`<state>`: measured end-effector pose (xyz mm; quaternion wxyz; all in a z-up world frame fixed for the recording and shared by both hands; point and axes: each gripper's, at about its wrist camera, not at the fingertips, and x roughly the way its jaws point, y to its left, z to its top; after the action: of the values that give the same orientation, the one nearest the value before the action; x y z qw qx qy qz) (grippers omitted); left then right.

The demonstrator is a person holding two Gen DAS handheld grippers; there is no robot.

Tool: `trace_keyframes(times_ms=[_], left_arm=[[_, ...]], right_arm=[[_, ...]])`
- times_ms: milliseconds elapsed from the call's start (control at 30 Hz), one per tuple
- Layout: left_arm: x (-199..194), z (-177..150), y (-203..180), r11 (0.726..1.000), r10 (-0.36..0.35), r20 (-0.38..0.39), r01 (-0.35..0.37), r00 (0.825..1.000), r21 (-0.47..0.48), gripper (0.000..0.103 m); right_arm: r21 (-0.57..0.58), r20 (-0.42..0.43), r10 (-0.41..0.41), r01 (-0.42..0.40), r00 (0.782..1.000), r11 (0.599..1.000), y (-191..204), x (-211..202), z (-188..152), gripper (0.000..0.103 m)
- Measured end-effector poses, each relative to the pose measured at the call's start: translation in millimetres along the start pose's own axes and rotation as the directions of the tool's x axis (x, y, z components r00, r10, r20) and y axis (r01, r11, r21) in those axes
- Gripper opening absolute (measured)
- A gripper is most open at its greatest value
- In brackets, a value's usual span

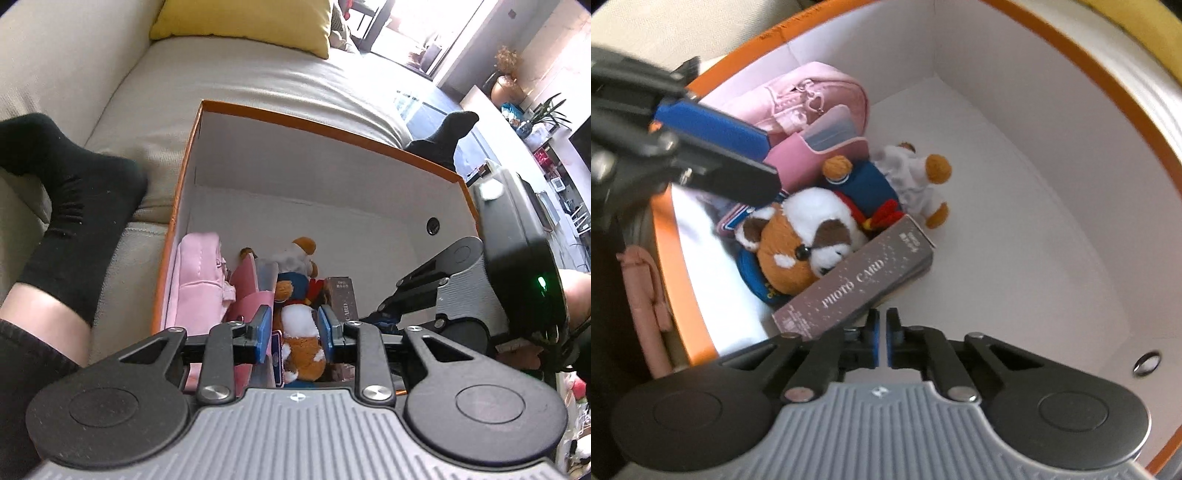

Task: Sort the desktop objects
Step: 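Lower the PHOTO CARD box into the orange box and open the left tool, then withdraw both tools out of the orange box back to the pile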

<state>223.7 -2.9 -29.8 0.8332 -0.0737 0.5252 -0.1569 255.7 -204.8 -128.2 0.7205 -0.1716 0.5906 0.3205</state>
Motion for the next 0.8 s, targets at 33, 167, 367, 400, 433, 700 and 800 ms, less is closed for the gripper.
trace_keyframes(times_ms=[33, 167, 367, 400, 433, 700, 800], left_arm=[[0, -1, 0, 1.0, 0.001, 0.004, -0.001, 1.0, 0.01, 0.031], [-2, -3, -2, 0.999, 0.012, 0.022, -0.013, 1.0, 0.037, 0.031], [-5, -8, -5, 0.995, 0.042, 0.048, -0.046, 0.998, 0.092, 0.028], [-5, -10, -6, 0.994, 0.044, 0.051, -0.049, 0.998, 0.097, 0.028], [-5, -10, -6, 0.993, 0.052, 0.053, -0.057, 0.997, 0.101, 0.028], [1, -20, -14, 0.976, 0.15, 0.073, -0.16, 0.986, 0.148, 0.026], [-5, -22, -13, 0.978, 0.154, 0.107, -0.167, 0.982, 0.128, 0.026]], right_arm=[[0.012, -0.01, 0.0, 0.0, 1.0, 1.0, 1, 1, 2, 0.003], [0.09, -0.045, 0.026, -0.021, 0.999, 0.996, 2, 9, 9, 0.002], [0.118, -0.052, 0.026, -0.02, 0.998, 0.993, 6, 10, 10, 0.002], [0.115, -0.051, 0.02, -0.014, 0.999, 0.993, 7, 9, 9, 0.002], [0.115, -0.05, 0.012, -0.006, 0.999, 0.993, 8, 8, 9, 0.002], [0.124, -0.03, -0.029, 0.032, 0.999, 0.992, 17, 1, 6, 0.005], [0.124, -0.025, -0.055, 0.058, 0.998, 0.991, 22, 0, 7, 0.009]])
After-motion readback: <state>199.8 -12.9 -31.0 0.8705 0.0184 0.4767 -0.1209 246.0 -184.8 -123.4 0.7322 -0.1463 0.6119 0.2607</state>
